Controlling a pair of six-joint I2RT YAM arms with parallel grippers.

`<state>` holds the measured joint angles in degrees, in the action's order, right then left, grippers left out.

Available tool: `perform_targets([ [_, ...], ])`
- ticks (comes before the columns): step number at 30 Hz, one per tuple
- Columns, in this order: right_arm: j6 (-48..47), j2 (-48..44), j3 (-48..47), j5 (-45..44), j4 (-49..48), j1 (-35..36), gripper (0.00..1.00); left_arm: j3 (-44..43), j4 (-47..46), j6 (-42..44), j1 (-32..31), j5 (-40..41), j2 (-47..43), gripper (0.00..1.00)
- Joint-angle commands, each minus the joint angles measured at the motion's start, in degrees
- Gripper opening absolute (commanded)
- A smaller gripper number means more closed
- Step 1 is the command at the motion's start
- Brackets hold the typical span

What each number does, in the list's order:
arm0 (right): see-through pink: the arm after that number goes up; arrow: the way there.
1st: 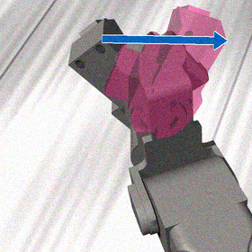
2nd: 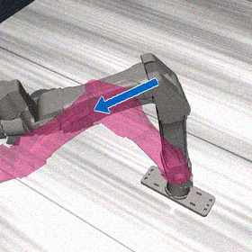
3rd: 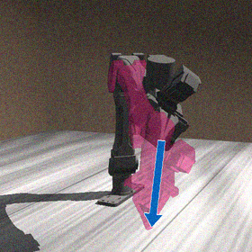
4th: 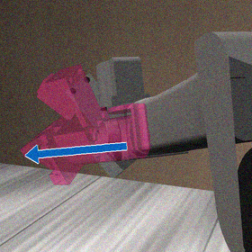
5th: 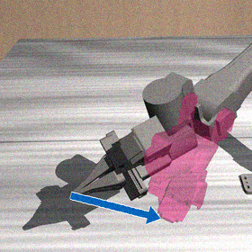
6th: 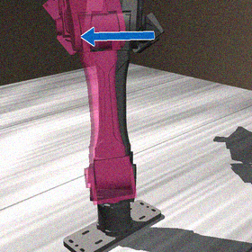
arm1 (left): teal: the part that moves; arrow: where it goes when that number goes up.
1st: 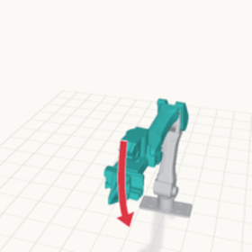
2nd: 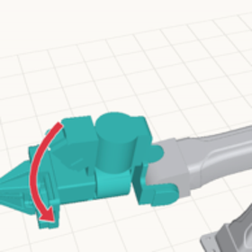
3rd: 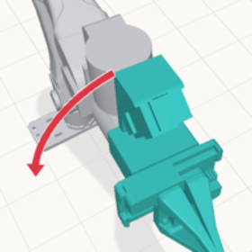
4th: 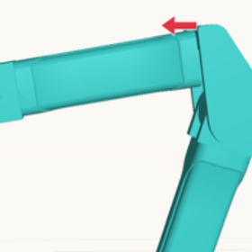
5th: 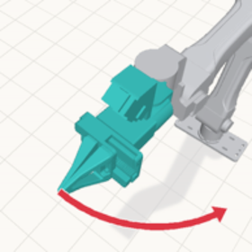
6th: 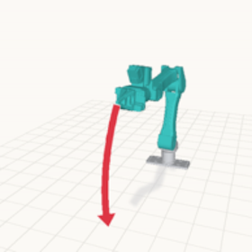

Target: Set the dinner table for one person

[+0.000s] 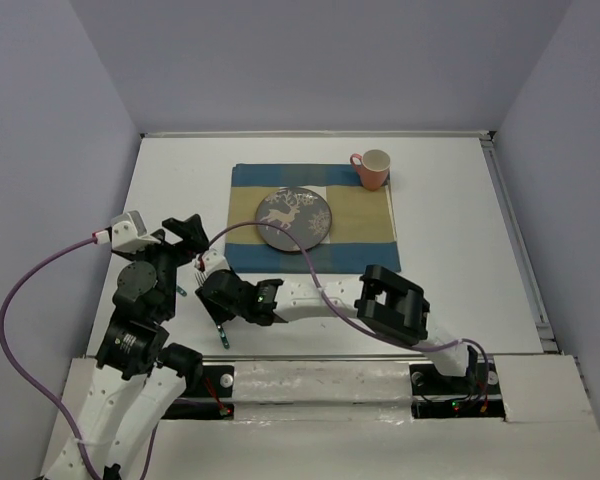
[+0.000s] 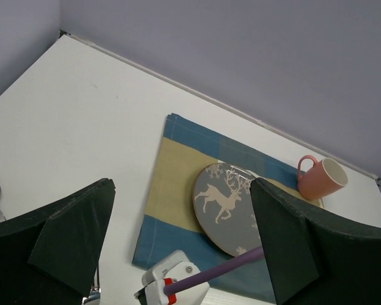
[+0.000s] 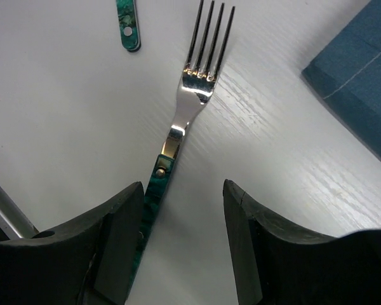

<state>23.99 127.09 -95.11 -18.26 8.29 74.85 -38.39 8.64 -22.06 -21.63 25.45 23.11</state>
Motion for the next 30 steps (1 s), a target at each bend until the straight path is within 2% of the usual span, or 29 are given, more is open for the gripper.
perform_targets([
  [1, -0.88, 2.11, -4.29, -0.11, 1.46, 1.7, 0.56, -2.3, -1.7, -0.79, 0.36, 1.71, -0.7, 0.99],
  [4, -0.7, 3.87, -6.31, 0.16, 2.25, 2.23, 0.52, -2.21, -1.7, -0.79, 0.27, 1.27, -0.88, 0.99],
  [8, 0.09, 5.62, -8.51, -0.28, 3.22, 2.76, 0.4, -2.13, -1.88, -0.52, 0.18, 0.57, -1.32, 0.99],
  [10, 0.62, 6.15, -9.13, -0.9, 3.48, 2.76, 0.38, -2.04, -2.05, -0.44, 0.18, -0.31, -1.14, 0.99],
  [11, 1.67, 6.07, -9.13, -1.25, 3.4, 2.76, 0.27, -2.04, -2.14, 0.0, 0.27, -0.84, -1.14, 0.99],
  [13, 3.07, 5.89, -9.22, -2.65, 3.39, 2.76, 0.15, -1.95, -2.4, 0.27, 0.01, -1.55, -1.32, 0.99],
  [15, 3.43, 5.89, -9.57, -4.31, 3.48, 2.76, 0.08, -1.95, -2.4, 0.44, 0.01, -1.55, -1.32, 0.99],
  [16, 3.69, 5.72, -9.65, -5.2, 3.57, 2.76, 0.01, -1.95, -2.4, 0.44, 0.01, -1.63, -1.32, 0.99],
  [24, 5.72, 0.62, -9.3, -16.09, 2.69, 1.44, 0.0, -2.04, -2.49, 0.88, -0.17, -1.81, -1.67, 0.99],
  [30, 8.26, -3.16, -8.42, -22.51, -0.03, -5.05, 0.0, -2.04, -2.67, 0.97, -0.35, -1.81, -1.85, 0.99],
])
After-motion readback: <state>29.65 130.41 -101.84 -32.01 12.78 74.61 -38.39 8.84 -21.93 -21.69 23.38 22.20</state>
